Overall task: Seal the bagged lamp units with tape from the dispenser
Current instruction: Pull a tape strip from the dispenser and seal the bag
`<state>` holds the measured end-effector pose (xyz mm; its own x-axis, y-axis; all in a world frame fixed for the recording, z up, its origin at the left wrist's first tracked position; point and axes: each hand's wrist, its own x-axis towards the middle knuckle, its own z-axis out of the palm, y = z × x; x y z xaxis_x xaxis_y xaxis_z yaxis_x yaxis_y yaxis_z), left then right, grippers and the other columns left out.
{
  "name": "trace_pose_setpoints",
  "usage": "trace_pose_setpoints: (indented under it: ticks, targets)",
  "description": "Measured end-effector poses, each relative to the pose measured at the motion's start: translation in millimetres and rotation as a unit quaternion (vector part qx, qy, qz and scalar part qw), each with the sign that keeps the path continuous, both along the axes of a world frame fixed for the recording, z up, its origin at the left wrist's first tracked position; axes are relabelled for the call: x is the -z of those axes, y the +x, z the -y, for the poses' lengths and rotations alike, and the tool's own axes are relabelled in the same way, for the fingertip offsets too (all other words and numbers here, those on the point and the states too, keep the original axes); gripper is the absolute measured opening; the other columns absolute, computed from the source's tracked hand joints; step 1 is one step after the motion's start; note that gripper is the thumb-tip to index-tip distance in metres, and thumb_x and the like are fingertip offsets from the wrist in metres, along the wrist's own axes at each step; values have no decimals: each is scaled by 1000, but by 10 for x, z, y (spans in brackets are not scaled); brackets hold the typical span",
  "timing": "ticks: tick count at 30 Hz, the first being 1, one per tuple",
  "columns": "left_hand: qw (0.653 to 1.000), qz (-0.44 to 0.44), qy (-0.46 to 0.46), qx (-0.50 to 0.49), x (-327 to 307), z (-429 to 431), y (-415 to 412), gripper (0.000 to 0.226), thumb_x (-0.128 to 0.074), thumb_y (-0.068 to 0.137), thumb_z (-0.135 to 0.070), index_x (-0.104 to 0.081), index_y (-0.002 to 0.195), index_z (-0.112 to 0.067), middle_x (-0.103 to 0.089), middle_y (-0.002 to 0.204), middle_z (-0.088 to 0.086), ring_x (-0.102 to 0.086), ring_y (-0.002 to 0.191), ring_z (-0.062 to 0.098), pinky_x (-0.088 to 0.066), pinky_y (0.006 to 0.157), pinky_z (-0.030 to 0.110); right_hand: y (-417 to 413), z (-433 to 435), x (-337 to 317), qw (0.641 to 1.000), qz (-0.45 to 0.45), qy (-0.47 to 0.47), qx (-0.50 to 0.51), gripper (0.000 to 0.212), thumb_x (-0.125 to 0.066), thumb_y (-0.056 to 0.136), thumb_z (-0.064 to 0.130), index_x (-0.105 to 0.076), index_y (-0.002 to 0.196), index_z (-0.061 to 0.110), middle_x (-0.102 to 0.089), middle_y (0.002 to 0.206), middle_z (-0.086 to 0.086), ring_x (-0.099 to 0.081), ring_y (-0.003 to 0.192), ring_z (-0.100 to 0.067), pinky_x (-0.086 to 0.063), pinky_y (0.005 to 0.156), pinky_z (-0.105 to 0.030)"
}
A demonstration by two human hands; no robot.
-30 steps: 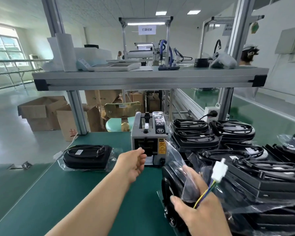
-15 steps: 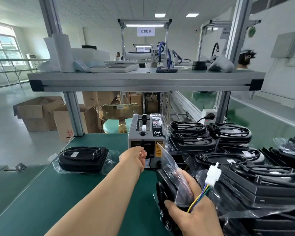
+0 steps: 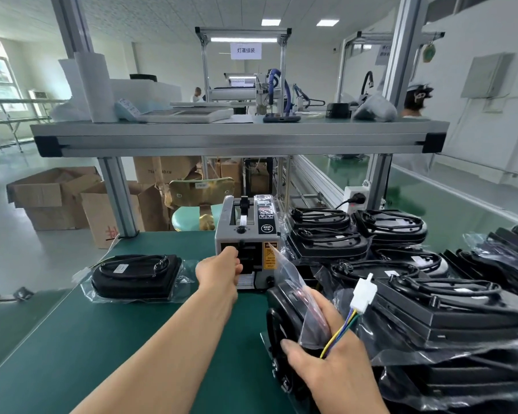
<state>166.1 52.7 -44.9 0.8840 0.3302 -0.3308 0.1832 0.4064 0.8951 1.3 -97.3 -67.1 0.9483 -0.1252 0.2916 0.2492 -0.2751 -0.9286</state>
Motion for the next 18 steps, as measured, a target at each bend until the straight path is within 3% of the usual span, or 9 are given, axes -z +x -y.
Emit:
trace_pose_setpoints:
  ticks: [3,6,10,15,18]
  targets:
    - [997,27,4,69,25,-177,-199,20,-70,82,-12,-56,68,-17,-53,50,-7,-48,40,4,-40,39,17,0,18,-10,1000,2,6,7,73,-83,71,3,-56,125,43,-61,100,46,-56,97,24,-36,77,6]
    - [997,34,-5,70,30,-337,-260,13,-71,81,-12,-61,75,-17,-53,51,-7,-48,40,3,-40,39,16,9,7,10,1000,2,7,9,72,-83,71,3,-56,124,43,-62,99,46,-55,97,25,-35,76,7]
    - [996,-28,10,85,89,-293,-166,16,-74,87,-17,-63,76,-15,-58,51,-6,-51,40,3,-38,38,16,10,-36,21,1000,-1,10,2,74,-83,71,2,-56,126,42,-63,99,44,-58,93,23,-38,71,6]
    - [991,-97,-39,82,110,-52,117,13,-70,93,-23,-64,83,-16,-58,59,-5,-51,37,2,-33,48,17,21,-15,5,1000,-7,16,-4,74,-83,71,-1,-57,127,40,-66,98,41,-60,92,21,-39,72,5]
    - [989,-120,-66,58,93,42,235,10,-70,93,-21,-63,90,-14,-57,56,-6,-52,35,2,-33,38,17,37,19,-11,1000,-7,20,6,73,-83,71,-1,-57,125,41,-64,97,44,-59,93,23,-38,73,5]
